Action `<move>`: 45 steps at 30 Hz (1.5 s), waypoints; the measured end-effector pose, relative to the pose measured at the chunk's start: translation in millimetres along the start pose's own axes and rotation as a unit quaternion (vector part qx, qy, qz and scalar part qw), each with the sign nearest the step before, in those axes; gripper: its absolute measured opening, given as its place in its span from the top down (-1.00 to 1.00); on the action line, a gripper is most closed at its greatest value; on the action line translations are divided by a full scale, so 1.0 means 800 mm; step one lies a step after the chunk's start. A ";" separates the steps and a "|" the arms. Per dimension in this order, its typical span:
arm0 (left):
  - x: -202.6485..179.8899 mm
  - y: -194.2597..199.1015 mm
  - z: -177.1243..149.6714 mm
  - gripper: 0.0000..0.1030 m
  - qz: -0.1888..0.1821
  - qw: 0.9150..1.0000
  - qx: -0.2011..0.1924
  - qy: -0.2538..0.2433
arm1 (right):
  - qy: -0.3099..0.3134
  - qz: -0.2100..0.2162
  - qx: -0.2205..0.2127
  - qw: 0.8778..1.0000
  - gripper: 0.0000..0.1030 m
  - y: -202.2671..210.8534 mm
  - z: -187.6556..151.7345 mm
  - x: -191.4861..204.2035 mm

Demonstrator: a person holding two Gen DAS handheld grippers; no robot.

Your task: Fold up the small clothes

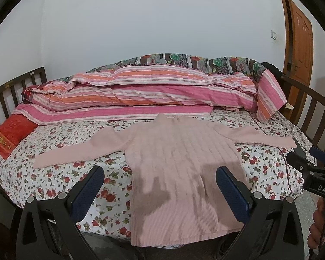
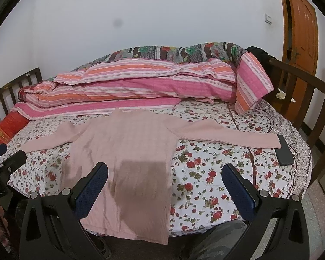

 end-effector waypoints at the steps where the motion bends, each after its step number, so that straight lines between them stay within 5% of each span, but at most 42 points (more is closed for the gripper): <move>1: 0.000 -0.001 0.001 -1.00 0.000 1.000 -0.001 0.000 | 0.000 0.000 0.000 1.000 -0.99 -0.001 0.000 0.000; 15: 0.042 -0.063 -0.012 -1.00 0.006 0.999 0.008 0.031 | 0.009 0.028 0.006 1.000 -0.99 -0.056 -0.004 0.009; 24: 0.154 -0.159 -0.034 -1.00 0.037 0.985 0.042 0.165 | -0.001 0.034 0.005 0.999 -0.99 -0.124 -0.008 0.011; 30: 0.241 -0.209 -0.031 -1.00 0.092 0.978 0.066 0.175 | 0.004 0.040 0.017 0.999 -0.97 -0.175 -0.001 0.012; 33: 0.299 -0.227 -0.025 -1.00 0.119 0.968 0.069 0.211 | -0.001 0.045 0.034 0.998 -0.93 -0.203 0.002 0.014; 37: 0.360 -0.242 -0.016 -0.91 0.100 0.953 0.058 0.280 | -0.017 0.058 0.035 0.998 -0.85 -0.234 0.008 0.015; 45: 0.486 -0.273 -0.012 -0.68 0.152 0.913 0.018 0.378 | 0.003 0.054 0.037 0.998 -0.84 -0.268 0.021 0.030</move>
Point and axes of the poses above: each gripper's, at about its wrist camera, not at the fingertips, and y roughly against the way its jaws point, x to its left, z to its top, the point moved 7 cm from there along -y, roughly the way its jaws point, and after that the axes turned 11 degrees about y, right-handed, at the moved point
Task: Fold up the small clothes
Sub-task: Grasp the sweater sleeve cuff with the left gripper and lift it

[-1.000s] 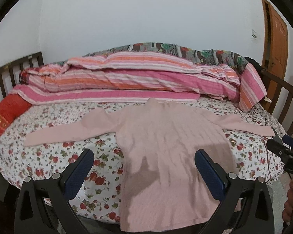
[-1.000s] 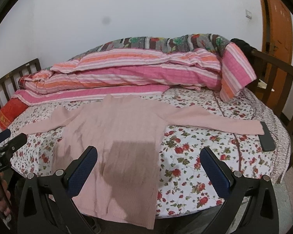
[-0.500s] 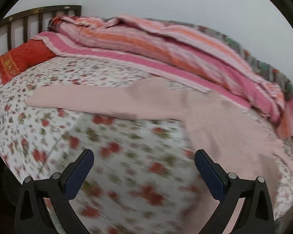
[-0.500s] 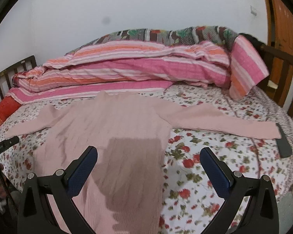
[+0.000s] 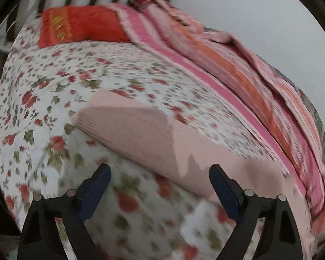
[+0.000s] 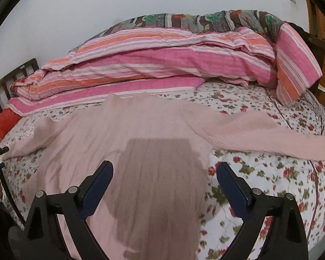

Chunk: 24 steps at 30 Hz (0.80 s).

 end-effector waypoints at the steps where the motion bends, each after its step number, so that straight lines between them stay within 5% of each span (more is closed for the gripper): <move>1: 0.007 -0.007 0.006 -0.57 0.002 1.000 -0.001 0.010 | 0.001 -0.001 -0.002 1.000 -0.84 -0.003 0.002 0.001; 5: 0.026 -0.018 0.030 -0.29 0.015 0.999 -0.032 0.035 | -0.006 0.009 0.000 1.000 -0.84 -0.016 0.009 0.002; 11: 0.013 -0.021 0.049 0.86 0.061 0.996 -0.061 -0.005 | -0.011 0.010 -0.003 1.000 -0.84 -0.036 0.022 -0.009; 18: -0.083 0.028 0.058 0.87 0.031 0.991 -0.097 -0.082 | -0.033 0.005 -0.041 0.999 -0.84 -0.027 0.045 -0.052; 24: -0.229 0.077 0.020 0.87 -0.032 0.981 -0.103 -0.164 | -0.079 -0.001 -0.050 0.996 -0.84 -0.022 0.027 -0.110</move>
Point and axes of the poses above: each gripper's, at about its wrist camera, not at the fingertips, and y roughly against the way its jaws point, x to its left, z to its top, the point moved 7 cm from there along -y, roughly the way its jaws point, and after that the axes turned 11 degrees about y, right-handed, at the moved point
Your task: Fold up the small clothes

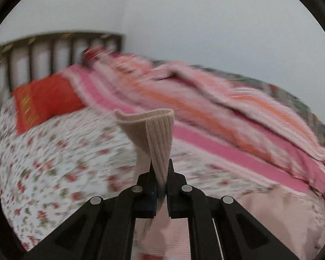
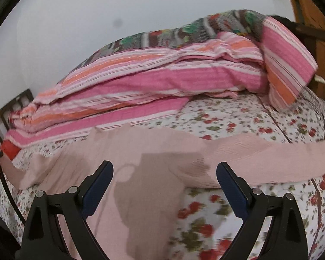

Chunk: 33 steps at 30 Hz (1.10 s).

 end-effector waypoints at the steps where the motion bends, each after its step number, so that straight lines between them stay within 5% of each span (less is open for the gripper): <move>1: -0.032 0.007 0.000 0.87 -0.016 1.000 -0.002 -0.013 | -0.005 -0.011 0.001 1.000 -0.84 0.001 -0.004 -0.016; 9: -0.298 0.057 -0.072 0.87 -0.142 0.982 0.019 -0.120 | -0.085 -0.067 -0.001 0.994 -0.84 0.016 -0.033 -0.133; 13: -0.411 0.075 -0.157 0.87 -0.204 0.963 0.053 -0.166 | -0.158 -0.023 -0.002 0.987 -0.83 0.022 -0.047 -0.172; 19: -0.509 0.080 -0.314 0.86 -0.245 0.932 0.131 -0.234 | -0.129 -0.047 -0.001 0.991 -0.83 0.024 -0.050 -0.171; 22: -0.521 0.078 -0.363 0.69 -0.248 0.919 0.165 -0.258 | -0.109 -0.036 0.003 0.993 -0.83 0.019 -0.049 -0.160; 23: -0.517 0.075 -0.370 0.54 -0.240 0.918 0.172 -0.264 | -0.105 -0.034 0.004 0.994 -0.83 0.017 -0.048 -0.156; 27: -0.478 0.076 -0.347 -0.58 -0.228 0.930 0.151 -0.247 | -0.096 -0.027 0.004 0.995 -0.83 0.012 -0.045 -0.142; 33: -0.375 0.043 -0.265 -0.63 -0.173 0.956 0.123 -0.201 | -0.075 -0.001 0.015 0.997 -0.83 -0.015 -0.038 -0.099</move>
Point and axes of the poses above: each gripper's, at about its wrist camera, not at the fingertips, and y roughly against the way its jaws point, x to its left, z to its top, the point moved 7 cm from there along -y, roughly the way its jaws point, and after that the axes turned 11 degrees about y, right-handed, at the moved point
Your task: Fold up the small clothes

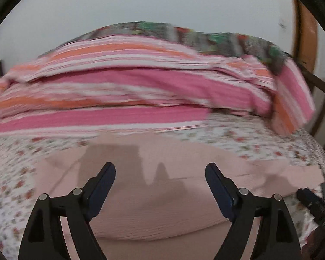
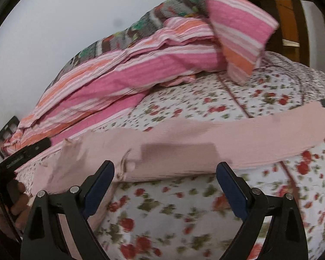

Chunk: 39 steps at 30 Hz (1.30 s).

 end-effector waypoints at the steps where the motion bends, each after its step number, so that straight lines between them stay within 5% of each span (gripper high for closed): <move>1: 0.030 0.003 0.002 -0.63 0.022 1.000 -0.001 0.009 | 0.007 0.004 0.003 1.000 -0.79 -0.006 0.000 0.010; 4: 0.125 0.011 0.002 -0.63 0.075 0.996 0.001 0.051 | 0.032 0.023 0.014 0.999 -0.68 -0.022 -0.002 0.047; 8: 0.217 0.007 -0.006 -0.60 0.095 0.988 0.015 0.117 | 0.058 0.013 0.023 0.998 -0.49 -0.040 -0.006 0.076; 15: 0.262 -0.038 -0.008 -0.41 0.037 0.983 0.068 0.166 | 0.072 -0.011 0.043 0.996 -0.44 -0.069 -0.015 0.094; 18: 0.253 -0.066 -0.013 -0.07 0.021 0.983 0.093 0.160 | 0.085 -0.021 0.043 0.995 -0.44 -0.074 -0.018 0.097; 20: 0.246 -0.072 -0.018 0.61 0.014 0.985 0.096 0.144 | 0.091 -0.026 0.043 0.995 -0.44 -0.076 -0.019 0.099; 21: 0.246 -0.072 -0.015 0.70 0.004 0.986 0.091 0.137 | 0.093 -0.028 0.043 0.994 -0.44 -0.076 -0.019 0.099; 28: 0.280 -0.064 -0.008 0.72 -0.013 0.985 0.078 0.156 | 0.087 -0.026 0.034 0.995 -0.44 -0.067 -0.020 0.097; 35: 0.276 -0.033 0.005 0.53 0.016 0.990 0.026 0.140 | 0.081 -0.042 0.038 0.995 -0.44 -0.063 -0.024 0.085; 39: 0.265 -0.048 -0.001 0.36 0.000 0.988 0.061 0.145 | 0.084 -0.046 0.042 0.994 -0.44 -0.065 -0.027 0.085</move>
Point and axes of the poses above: each gripper's, at about its wrist camera, not at the fingertips, and y roughly against the way its jaws point, x to its left, z to its top, the point moved 7 cm from there along -y, roughly the way its jaws point, and after that the axes turned 11 degrees about y, right-handed, at the moved point
